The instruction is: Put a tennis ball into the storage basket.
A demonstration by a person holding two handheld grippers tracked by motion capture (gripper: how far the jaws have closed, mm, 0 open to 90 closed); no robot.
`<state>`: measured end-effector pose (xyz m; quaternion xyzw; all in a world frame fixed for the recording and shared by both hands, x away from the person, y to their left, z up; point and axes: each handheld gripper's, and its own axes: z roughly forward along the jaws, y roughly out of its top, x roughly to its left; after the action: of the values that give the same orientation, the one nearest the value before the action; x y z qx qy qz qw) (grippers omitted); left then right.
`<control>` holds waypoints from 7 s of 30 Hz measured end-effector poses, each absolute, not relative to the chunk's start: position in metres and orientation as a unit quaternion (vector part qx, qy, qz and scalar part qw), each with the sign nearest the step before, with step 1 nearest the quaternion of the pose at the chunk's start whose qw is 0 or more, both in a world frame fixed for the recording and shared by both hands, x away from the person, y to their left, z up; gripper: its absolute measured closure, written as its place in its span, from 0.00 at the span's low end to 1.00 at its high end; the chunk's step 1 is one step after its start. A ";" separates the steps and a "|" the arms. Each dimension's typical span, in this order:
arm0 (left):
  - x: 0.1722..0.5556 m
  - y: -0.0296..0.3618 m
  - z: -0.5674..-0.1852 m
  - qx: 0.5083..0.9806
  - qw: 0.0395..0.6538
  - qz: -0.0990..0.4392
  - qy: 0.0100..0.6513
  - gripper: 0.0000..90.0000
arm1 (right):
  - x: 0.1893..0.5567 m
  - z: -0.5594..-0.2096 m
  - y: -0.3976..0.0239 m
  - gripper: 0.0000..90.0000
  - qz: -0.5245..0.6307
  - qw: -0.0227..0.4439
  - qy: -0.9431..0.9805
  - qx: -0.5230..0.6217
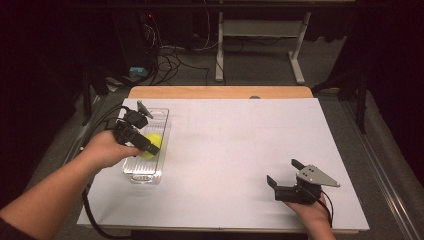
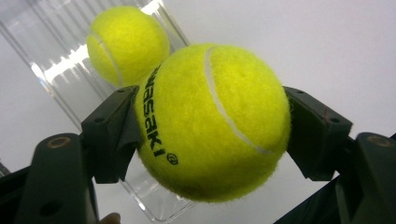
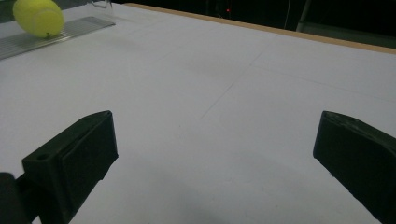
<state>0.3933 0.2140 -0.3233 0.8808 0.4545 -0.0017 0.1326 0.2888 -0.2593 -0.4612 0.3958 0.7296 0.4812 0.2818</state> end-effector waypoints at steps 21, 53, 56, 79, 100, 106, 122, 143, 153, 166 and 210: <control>0.395 0.231 -0.335 0.875 0.112 0.000 0.471 0.30 | 0.288 -0.461 -0.259 0.00 0.482 0.280 0.730 0.394; 0.400 0.231 -0.357 0.875 0.097 -0.017 0.474 0.30 | 0.288 -0.462 -0.258 0.00 0.480 0.280 0.731 0.396; 0.401 0.230 -0.361 0.875 0.095 -0.017 0.474 0.30 | 0.288 -0.462 -0.258 0.00 0.481 0.280 0.731 0.395; 0.406 0.227 -0.368 0.875 0.096 -0.015 0.475 0.14 | 0.288 -0.463 -0.258 0.00 0.479 0.279 0.731 0.397; 0.404 0.224 -0.362 0.875 0.098 -0.010 0.475 0.01 | 0.288 -0.462 -0.258 0.00 0.479 0.279 0.731 0.397; 0.404 0.218 -0.358 0.877 0.099 -0.009 0.470 0.01 | 0.288 -0.462 -0.258 0.00 0.479 0.280 0.732 0.396; 0.401 0.184 -0.356 0.890 0.101 -0.003 0.445 0.01 | 0.287 -0.462 -0.258 0.00 0.479 0.282 0.732 0.394; 0.399 0.127 -0.352 0.907 0.109 -0.005 0.407 0.01 | 0.287 -0.462 -0.257 0.00 0.480 0.281 0.733 0.393; 0.397 0.106 -0.353 0.911 0.113 -0.007 0.397 0.01 | 0.287 -0.462 -0.257 0.00 0.480 0.281 0.732 0.393; 0.396 0.094 -0.354 0.914 0.116 -0.007 0.388 0.01 | 0.287 -0.462 -0.257 0.00 0.480 0.281 0.732 0.393; 0.356 0.097 -0.443 0.885 0.240 0.022 0.398 0.01 | 0.284 -0.460 -0.256 0.00 0.485 0.280 0.730 0.392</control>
<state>0.3560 0.0967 -0.4427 0.8852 0.3980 0.0223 0.2400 0.2844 -0.2563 -0.4603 0.3917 0.7303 0.4846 0.2798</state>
